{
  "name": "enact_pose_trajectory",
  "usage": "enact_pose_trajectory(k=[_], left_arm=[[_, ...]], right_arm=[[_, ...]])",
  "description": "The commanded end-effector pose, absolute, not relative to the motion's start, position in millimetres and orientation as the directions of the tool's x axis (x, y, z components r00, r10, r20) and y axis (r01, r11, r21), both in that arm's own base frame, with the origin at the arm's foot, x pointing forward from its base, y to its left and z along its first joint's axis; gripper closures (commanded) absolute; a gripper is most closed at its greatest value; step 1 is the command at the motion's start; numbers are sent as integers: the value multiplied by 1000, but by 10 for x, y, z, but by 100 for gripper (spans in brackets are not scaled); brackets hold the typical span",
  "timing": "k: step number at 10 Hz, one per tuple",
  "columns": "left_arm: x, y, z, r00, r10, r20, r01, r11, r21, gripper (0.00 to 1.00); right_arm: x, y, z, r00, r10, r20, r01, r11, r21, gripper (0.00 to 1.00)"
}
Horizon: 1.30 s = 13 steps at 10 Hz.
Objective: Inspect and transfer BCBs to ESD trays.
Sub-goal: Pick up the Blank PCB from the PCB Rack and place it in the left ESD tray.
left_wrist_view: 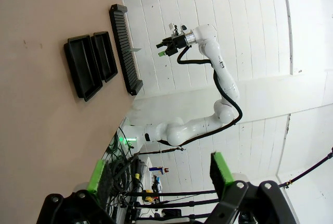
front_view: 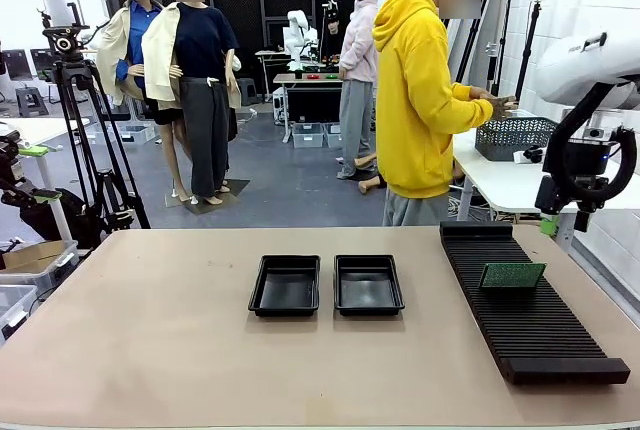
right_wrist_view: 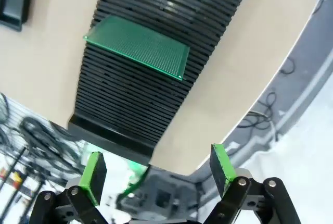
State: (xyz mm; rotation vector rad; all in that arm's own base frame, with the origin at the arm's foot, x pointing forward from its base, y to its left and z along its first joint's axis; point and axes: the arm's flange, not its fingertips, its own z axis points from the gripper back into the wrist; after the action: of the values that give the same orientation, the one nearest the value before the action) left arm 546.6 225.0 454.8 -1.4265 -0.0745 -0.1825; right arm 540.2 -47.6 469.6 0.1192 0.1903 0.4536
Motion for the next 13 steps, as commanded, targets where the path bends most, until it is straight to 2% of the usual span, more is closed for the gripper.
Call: enact_pose_trajectory(k=[1, 4, 6, 9, 11, 12, 13], left_arm=[[5466, 2254, 4566, 984, -73, 159, 168, 132, -977, 0], [5466, 2254, 4566, 984, -73, 159, 168, 132, -977, 0], [5466, 2254, 4566, 984, -73, 159, 168, 132, -977, 0], [5466, 2254, 4566, 984, -73, 159, 168, 132, -977, 0], [5466, 2254, 4566, 984, -73, 159, 168, 132, -977, 0], [5466, 2254, 4566, 984, -73, 159, 168, 132, -977, 0], [5466, 2254, 4566, 984, -73, 159, 168, 132, -977, 0]], right_arm=[[5358, -460, 4754, 811, 560, -170, -546, 829, 122, 0], [5289, -385, 4713, 761, 625, -172, -617, 780, 107, 0], [5176, -347, 4702, 638, 752, -164, -744, 657, 121, 0], [5077, -385, 4684, 377, 902, -210, -891, 415, 184, 0], [5075, -390, 4598, 237, 946, -221, -953, 270, 135, 0], [5126, -385, 4573, 203, 954, -221, -965, 234, 121, 0], [5158, -371, 4616, 267, 950, -161, -947, 290, 137, 0]])
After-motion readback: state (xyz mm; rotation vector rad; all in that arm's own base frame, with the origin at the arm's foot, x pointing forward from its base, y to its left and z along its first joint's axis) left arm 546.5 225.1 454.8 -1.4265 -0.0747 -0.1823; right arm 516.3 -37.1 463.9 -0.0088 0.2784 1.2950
